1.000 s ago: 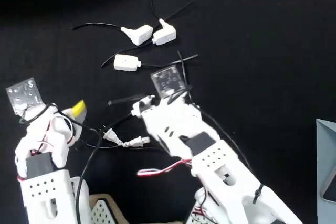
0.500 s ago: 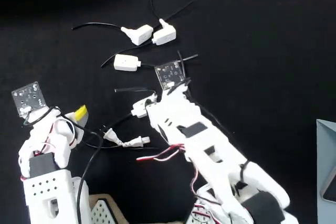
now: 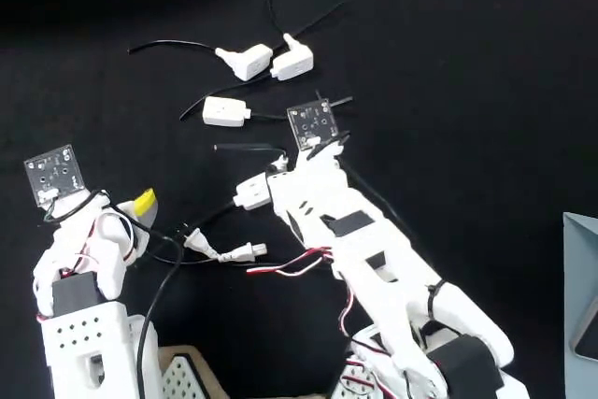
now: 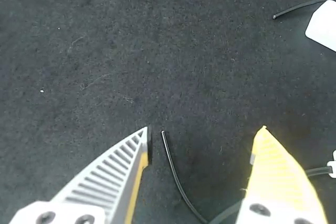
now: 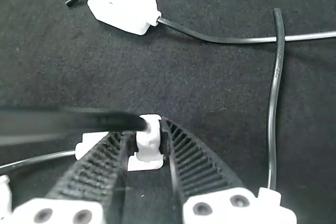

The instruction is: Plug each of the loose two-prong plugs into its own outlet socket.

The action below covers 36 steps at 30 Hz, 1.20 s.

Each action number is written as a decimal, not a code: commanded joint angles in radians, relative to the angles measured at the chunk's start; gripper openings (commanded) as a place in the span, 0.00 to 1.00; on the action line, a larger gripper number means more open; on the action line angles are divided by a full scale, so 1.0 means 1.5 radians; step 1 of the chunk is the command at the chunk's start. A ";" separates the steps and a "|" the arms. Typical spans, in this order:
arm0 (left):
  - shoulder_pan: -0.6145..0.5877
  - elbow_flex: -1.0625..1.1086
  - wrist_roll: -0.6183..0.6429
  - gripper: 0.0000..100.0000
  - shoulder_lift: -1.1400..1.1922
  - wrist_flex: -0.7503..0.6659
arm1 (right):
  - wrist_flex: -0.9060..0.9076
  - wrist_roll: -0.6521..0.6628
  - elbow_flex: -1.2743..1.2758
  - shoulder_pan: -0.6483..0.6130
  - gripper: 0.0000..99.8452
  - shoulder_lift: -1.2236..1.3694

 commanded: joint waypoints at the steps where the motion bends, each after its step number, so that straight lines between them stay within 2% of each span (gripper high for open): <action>1: -0.008 -0.007 -0.008 0.31 -0.007 -0.010 | -0.013 -0.007 -0.018 0.007 0.01 0.002; 17: -0.008 -0.007 -0.009 0.31 -0.007 -0.010 | -0.008 -0.007 -0.044 -0.012 0.01 0.097; 24: -0.008 -0.007 -0.009 0.31 -0.007 -0.012 | 0.097 -0.007 -0.094 -0.047 0.01 0.107; 28: -0.008 -0.007 -0.009 0.31 -0.007 -0.012 | 0.115 -0.005 -0.132 -0.047 0.01 0.167; 32: -0.008 -0.002 -0.009 0.31 -0.007 -0.014 | 0.115 -0.003 -0.167 -0.032 0.01 0.199; 36: -0.008 0.002 -0.009 0.31 -0.007 -0.014 | 0.115 -0.003 -0.174 0.008 0.01 0.157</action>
